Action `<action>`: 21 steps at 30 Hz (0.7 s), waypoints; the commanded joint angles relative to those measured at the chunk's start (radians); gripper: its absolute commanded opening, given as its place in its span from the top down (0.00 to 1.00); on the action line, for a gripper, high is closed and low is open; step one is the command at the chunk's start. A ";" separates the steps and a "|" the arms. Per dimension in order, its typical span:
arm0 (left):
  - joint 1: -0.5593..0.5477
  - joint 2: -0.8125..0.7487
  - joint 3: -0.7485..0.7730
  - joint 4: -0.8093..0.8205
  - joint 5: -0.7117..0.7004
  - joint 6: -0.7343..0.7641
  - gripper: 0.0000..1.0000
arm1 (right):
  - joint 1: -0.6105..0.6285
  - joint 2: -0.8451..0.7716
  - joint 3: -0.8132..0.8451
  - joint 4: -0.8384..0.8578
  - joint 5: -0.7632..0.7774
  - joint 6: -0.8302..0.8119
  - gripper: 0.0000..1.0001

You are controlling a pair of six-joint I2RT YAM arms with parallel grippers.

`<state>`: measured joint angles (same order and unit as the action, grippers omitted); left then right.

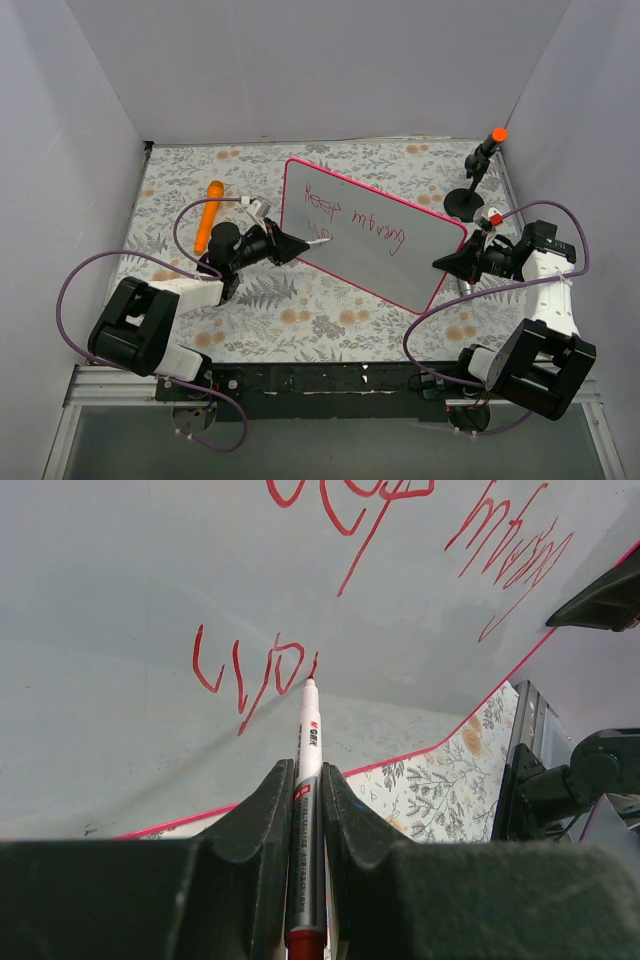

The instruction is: Write a sentence on the whiteboard

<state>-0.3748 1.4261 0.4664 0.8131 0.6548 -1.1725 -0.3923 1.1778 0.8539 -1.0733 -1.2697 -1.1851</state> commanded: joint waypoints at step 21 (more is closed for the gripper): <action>0.007 -0.015 -0.002 -0.019 0.009 0.014 1.00 | 0.004 -0.010 -0.003 0.007 0.049 -0.039 0.99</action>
<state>-0.3748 1.4261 0.4641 0.7837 0.6552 -1.1667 -0.3923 1.1778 0.8539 -1.0729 -1.2701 -1.1854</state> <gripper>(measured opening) 0.121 0.091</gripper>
